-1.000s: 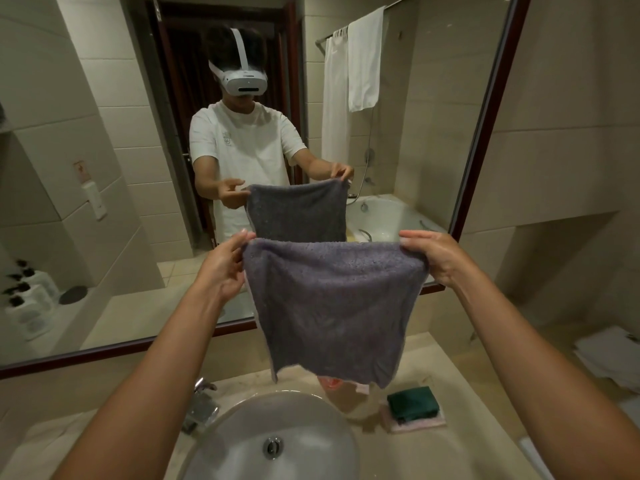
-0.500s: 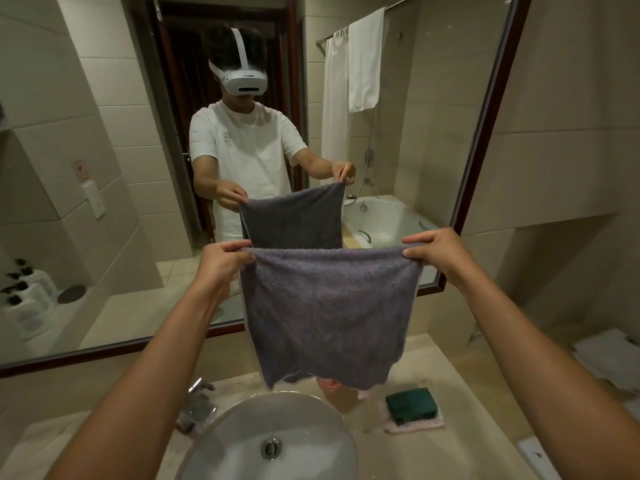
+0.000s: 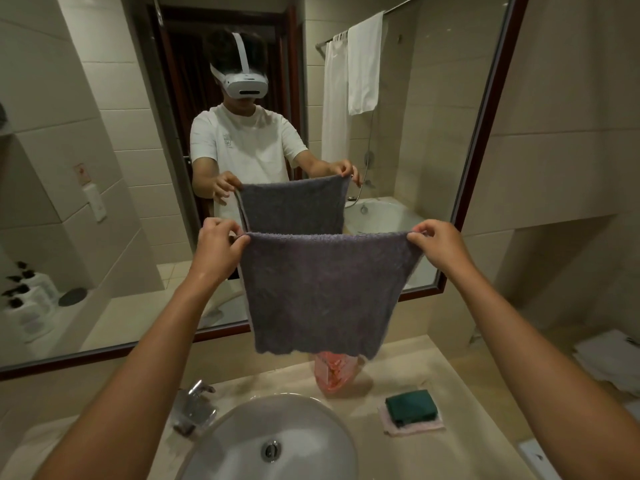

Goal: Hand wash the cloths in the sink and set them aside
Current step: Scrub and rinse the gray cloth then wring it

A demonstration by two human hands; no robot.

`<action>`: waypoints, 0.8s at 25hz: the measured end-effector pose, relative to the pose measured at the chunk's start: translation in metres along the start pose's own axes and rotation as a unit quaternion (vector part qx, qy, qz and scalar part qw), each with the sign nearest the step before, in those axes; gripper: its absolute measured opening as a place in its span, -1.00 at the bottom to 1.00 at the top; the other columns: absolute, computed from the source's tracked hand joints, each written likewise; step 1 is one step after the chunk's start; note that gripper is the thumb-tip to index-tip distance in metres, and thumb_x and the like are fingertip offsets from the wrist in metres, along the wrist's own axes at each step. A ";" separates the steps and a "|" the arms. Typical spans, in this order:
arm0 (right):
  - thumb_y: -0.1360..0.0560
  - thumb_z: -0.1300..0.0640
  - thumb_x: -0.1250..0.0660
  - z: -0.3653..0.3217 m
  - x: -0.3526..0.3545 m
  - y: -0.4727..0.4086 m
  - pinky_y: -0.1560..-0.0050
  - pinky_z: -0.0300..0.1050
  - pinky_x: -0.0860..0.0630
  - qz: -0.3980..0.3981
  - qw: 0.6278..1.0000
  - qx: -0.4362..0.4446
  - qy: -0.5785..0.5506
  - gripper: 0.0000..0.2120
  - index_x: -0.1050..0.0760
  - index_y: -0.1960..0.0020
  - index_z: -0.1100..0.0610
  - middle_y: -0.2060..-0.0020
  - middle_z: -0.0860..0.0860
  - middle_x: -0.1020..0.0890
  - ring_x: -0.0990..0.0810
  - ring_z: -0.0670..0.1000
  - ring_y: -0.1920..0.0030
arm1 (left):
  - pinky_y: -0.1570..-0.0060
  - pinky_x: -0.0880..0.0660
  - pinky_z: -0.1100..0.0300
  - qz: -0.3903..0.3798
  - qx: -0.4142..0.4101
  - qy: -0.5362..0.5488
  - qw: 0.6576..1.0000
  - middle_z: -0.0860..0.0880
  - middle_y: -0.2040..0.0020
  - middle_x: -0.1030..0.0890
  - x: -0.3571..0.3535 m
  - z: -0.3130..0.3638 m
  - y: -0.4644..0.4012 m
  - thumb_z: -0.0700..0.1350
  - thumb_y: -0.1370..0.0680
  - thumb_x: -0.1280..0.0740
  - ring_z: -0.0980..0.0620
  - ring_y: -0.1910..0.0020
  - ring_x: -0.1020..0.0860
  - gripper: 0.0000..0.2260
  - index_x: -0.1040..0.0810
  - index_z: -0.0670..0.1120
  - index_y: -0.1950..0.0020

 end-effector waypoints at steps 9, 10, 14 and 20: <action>-0.54 0.31 -0.35 0.019 -0.049 0.051 0.47 -0.13 -0.61 -0.097 0.832 -0.365 -0.406 -0.88 -0.50 0.18 0.22 0.29 0.12 -0.59 -0.58 0.03 0.28 | 0.32 -0.58 0.16 -0.076 0.253 0.368 0.891 -0.14 0.13 -0.69 -0.027 -0.006 0.027 -0.18 -0.53 -0.47 -0.06 0.17 -0.68 -0.93 -0.67 -0.17 0.07; -0.56 0.32 -0.33 0.009 -0.060 0.059 0.47 -0.12 -0.63 -0.123 0.808 -0.383 -0.431 -0.84 -0.47 0.20 0.22 0.32 0.12 -0.57 -0.58 0.03 0.28 | 0.36 -0.58 0.19 -0.094 0.270 0.399 0.871 -0.14 0.14 -0.70 -0.035 0.005 0.034 -0.19 -0.53 -0.47 -0.03 0.21 -0.69 -0.94 -0.68 -0.18 0.06; -0.56 0.24 -0.34 -0.046 -0.098 0.090 0.61 -0.28 -0.48 -0.228 0.808 -0.364 -0.403 -0.77 -0.46 0.27 0.16 0.52 0.01 -0.54 -0.53 -0.09 0.52 | 0.35 -0.58 0.23 -0.183 0.215 0.409 0.868 -0.19 0.10 -0.70 -0.059 0.065 0.056 -0.23 -0.56 -0.42 -0.02 0.24 -0.68 -0.87 -0.67 -0.26 -0.05; -0.51 0.32 -0.38 -0.088 -0.103 0.090 0.49 -0.28 -0.56 -0.177 0.850 -0.286 -0.406 -0.91 -0.58 0.17 0.24 0.34 0.09 -0.59 -0.58 -0.03 0.36 | 0.05 -0.65 0.03 -0.210 0.106 0.368 0.900 -0.22 0.09 -0.72 -0.062 0.107 0.067 -0.19 -0.59 -0.39 -0.15 0.07 -0.70 -0.89 -0.71 -0.19 0.02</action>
Point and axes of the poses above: each hand's wrist, its own y-axis away from the middle knuckle, its own x-axis out of the back of the hand, z = x × y, the point moved 8 cm from there along -y, towards the middle knuckle
